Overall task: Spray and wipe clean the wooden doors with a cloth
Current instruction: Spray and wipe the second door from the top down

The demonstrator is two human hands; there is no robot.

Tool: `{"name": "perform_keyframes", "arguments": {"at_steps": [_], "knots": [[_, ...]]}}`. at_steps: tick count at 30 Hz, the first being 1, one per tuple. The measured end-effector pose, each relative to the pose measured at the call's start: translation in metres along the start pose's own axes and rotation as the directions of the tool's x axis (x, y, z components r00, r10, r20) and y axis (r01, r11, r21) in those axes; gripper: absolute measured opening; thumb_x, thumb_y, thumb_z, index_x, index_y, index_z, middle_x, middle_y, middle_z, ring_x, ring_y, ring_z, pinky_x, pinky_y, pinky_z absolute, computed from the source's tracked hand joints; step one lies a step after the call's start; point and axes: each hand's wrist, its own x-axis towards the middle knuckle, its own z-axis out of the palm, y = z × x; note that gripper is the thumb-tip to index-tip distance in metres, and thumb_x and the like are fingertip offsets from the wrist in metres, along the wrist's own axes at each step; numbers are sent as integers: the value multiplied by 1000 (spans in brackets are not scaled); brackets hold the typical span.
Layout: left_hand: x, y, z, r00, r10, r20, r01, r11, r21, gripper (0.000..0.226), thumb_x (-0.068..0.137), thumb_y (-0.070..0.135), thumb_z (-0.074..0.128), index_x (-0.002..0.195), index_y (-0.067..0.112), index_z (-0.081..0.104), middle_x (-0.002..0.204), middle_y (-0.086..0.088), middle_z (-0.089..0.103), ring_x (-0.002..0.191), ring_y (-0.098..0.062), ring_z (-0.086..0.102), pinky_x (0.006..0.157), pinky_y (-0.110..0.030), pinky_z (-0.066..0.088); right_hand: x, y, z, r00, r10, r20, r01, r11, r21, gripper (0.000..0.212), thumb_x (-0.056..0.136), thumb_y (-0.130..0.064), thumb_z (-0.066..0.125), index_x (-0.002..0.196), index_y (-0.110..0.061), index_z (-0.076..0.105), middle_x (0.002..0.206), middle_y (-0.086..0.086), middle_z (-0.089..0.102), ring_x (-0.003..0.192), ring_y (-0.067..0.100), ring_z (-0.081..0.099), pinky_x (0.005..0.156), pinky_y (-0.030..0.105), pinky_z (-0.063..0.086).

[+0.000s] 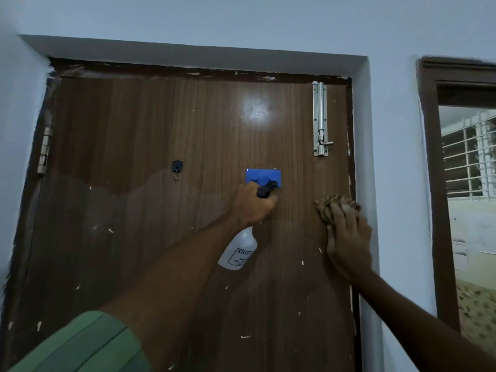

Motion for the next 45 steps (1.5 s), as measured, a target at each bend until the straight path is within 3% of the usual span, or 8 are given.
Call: {"name": "perform_keyframes", "arguments": {"at_steps": [6,13,19,26,28,31,37,45], "knots": [[-8,-17,-14,998,-21,-55,24,999,47,29,100,19,66,80,-2,68,70,-24,70,42,-15,56,46,-32,47,18,-38,21,935,-350,54,347,936,50,69,83,-16,69,148,-12,48,147,20,50,129,40,46,102,59,47],[-12,-43,-53,991,-83,-104,88,995,42,28,97,15,67,82,-9,68,70,-29,67,47,-27,58,44,-34,48,62,-123,40,955,-280,-92,290,951,110,38,93,-15,69,131,-12,65,121,15,59,104,30,55,88,46,50],[-28,-76,-88,979,-182,-94,187,981,48,31,100,30,67,88,1,69,70,-21,68,46,-17,60,44,-26,47,75,-154,57,652,-758,7,756,651,68,43,96,-20,63,138,-11,59,132,14,60,120,31,56,100,45,49],[-46,-102,-122,965,-222,-142,224,975,0,26,99,25,67,89,0,69,72,-20,70,47,-18,58,44,-28,45,73,-232,76,967,-253,-14,246,927,284,64,92,-23,66,152,-12,46,154,13,43,148,35,32,125,55,24],[-54,-107,-135,968,-215,-127,217,976,2,26,101,20,66,86,-1,69,68,-15,67,44,-15,56,43,-27,45,45,-241,85,856,-517,6,491,817,302,60,94,-25,57,152,-11,48,156,15,45,148,36,33,124,56,23],[-62,-108,-154,973,-188,-136,195,980,41,29,102,15,64,77,1,68,60,-11,62,39,-9,53,42,-23,44,69,-225,89,515,-855,56,827,513,229,53,94,-20,63,146,-16,54,153,13,50,145,34,38,120,50,27],[-67,-131,-191,973,-131,-190,152,984,96,26,100,13,66,80,-3,71,68,-18,71,39,-15,58,38,-24,45,118,-268,94,912,-409,26,383,874,300,60,80,-2,75,137,-17,61,143,13,52,136,37,46,116,55,38],[-71,-144,-220,991,-81,-108,92,990,103,26,105,16,63,83,2,67,62,-10,64,38,-6,55,38,-18,43,76,-312,111,791,-611,-9,600,773,207,49,90,-37,59,136,-20,62,134,13,53,126,32,44,104,50,41]]}}
